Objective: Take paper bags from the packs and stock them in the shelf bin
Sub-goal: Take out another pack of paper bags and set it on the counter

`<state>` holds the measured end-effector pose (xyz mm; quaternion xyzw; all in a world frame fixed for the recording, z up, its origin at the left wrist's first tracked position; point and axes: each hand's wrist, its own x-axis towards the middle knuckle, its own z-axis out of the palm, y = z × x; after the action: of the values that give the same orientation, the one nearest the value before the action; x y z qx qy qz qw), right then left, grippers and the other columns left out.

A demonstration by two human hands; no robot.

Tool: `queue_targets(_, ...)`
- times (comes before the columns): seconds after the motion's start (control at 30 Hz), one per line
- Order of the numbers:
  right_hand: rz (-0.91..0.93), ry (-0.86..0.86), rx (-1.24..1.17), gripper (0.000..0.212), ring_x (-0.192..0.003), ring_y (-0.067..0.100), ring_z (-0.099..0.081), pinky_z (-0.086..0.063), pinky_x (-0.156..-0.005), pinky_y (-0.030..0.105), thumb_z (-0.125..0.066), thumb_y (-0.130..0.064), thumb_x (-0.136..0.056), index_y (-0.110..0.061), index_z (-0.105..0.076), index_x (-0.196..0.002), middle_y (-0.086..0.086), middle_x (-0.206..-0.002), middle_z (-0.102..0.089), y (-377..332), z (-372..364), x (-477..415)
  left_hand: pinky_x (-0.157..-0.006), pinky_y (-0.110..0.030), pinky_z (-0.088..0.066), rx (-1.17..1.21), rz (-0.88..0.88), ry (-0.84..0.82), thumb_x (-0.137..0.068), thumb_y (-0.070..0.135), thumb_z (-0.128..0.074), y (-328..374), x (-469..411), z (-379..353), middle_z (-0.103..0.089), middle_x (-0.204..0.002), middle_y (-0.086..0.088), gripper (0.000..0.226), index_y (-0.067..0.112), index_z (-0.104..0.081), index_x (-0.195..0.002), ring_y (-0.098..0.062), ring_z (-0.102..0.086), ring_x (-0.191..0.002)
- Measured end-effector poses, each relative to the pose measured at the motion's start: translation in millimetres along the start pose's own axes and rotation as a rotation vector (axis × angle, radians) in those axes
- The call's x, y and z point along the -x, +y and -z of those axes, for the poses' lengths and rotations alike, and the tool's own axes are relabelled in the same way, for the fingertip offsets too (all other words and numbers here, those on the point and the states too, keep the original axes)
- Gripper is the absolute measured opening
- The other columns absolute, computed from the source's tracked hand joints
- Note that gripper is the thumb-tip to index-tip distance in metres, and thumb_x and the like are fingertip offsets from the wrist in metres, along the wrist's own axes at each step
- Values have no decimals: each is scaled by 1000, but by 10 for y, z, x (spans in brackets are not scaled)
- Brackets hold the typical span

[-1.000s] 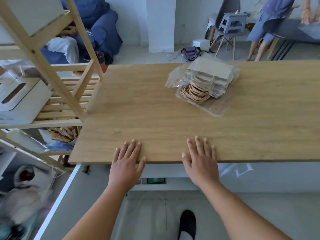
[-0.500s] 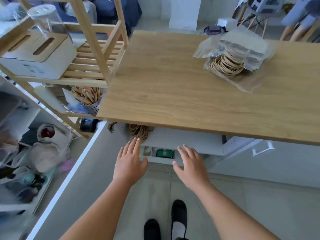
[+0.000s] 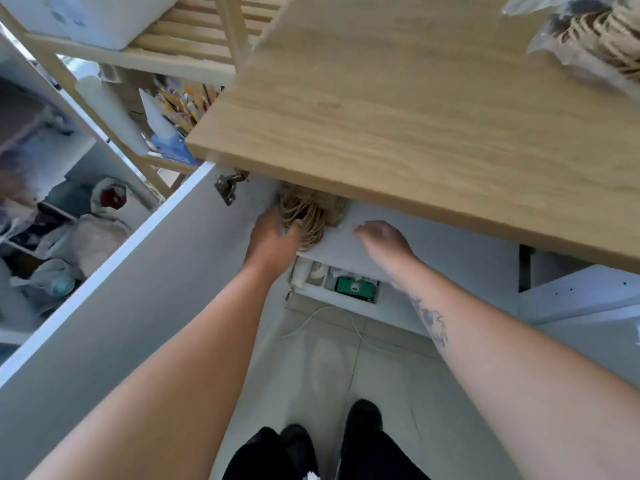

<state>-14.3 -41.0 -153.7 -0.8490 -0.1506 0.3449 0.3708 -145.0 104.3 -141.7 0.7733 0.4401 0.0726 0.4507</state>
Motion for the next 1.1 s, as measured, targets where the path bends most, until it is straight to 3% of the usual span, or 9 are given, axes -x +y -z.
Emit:
queue_targets(0.1,-20,-6,-64,64,-134,26,-42,-33,-96,29,-44,-54,-97,-15,-40,-148,5,-154,-39,40,-138,-446,-99,-26,-29,59,-40,50,-101,33,-45,-65,-415,-129,-38,-146,4,52,15,-34,-149,-14,-36,-135)
queue_targets(0.23,-85,-53,-242,78,-130,26,-42,-35,-111,45,-46,-64,-92,-13,-31,-149,5,-145,-41,104,-309,-917,-116,-35,-25,89,44,65,-100,42,-47,-200,-956,-328,-25,-161,-7,65,16,-23,-155,-26,-26,-147)
queue_targets(0.37,-133,-85,-373,87,-134,27,-39,-34,-112,42,-50,-65,-90,-14,-21,-154,7,-147,-38,137,-456,-1272,-110,-35,-31,28,5,71,-99,39,-47,-360,-1297,-509,-40,-152,-8,57,16,-33,-149,-28,-37,-139)
queue_targets(0.53,-167,-111,-548,110,-131,27,-46,-39,-106,46,-59,-86,-61,-20,-39,-148,3,-151,-43,123,-640,-1529,-119,-46,-18,-198,-30,-7,-103,47,-28,-386,-1503,-643,-20,-162,-12,57,27,-22,-156,-33,-20,-148)
queue_targets(0.7,-180,-87,-652,69,-103,22,-63,-44,-98,43,-48,-74,-84,-21,-56,-127,5,-111,-68,132,-604,-1618,-111,-51,-23,-420,17,-27,-102,49,-8,-383,-1524,-727,-34,-152,-19,60,24,-38,-148,-41,-30,-138)
queue_targets(0.83,-116,73,-692,75,-102,27,-67,-54,-91,51,-58,-60,-86,-42,-23,-149,3,-126,-63,129,-562,-1653,-104,-41,-34,-86,-11,50,-106,43,-24,-277,-1517,-722,-46,-138,-24,49,11,-50,-132,-37,-42,-129)
queue_targets(0.93,23,137,-643,44,-107,19,-63,-53,-93,44,-61,-37,-90,-48,-42,-128,-3,-126,-62,128,-479,-1726,-77,-31,-42,118,69,70,-104,41,-36,-242,-1641,-708,-55,-128,-16,43,8,-47,-130,-29,-54,-105)
queue_targets(1.03,59,78,-532,30,-102,17,-64,-53,-84,37,-56,-38,-89,-38,-51,-118,-4,-117,-66,120,-459,-1805,-98,-37,-46,230,183,-61,-90,51,-52,-295,-1721,-683,-47,-145,-12,74,17,-27,-151,-30,-53,-121)
queue_targets(1.1,14,78,-524,48,-110,24,-62,-50,-94,44,-50,-52,-83,-32,-57,-127,0,-123,-66,134,-417,-1829,-99,-43,-48,303,192,-166,-78,59,-59,-335,-1705,-694,-49,-145,-8,90,29,-22,-154,-29,-56,-119)
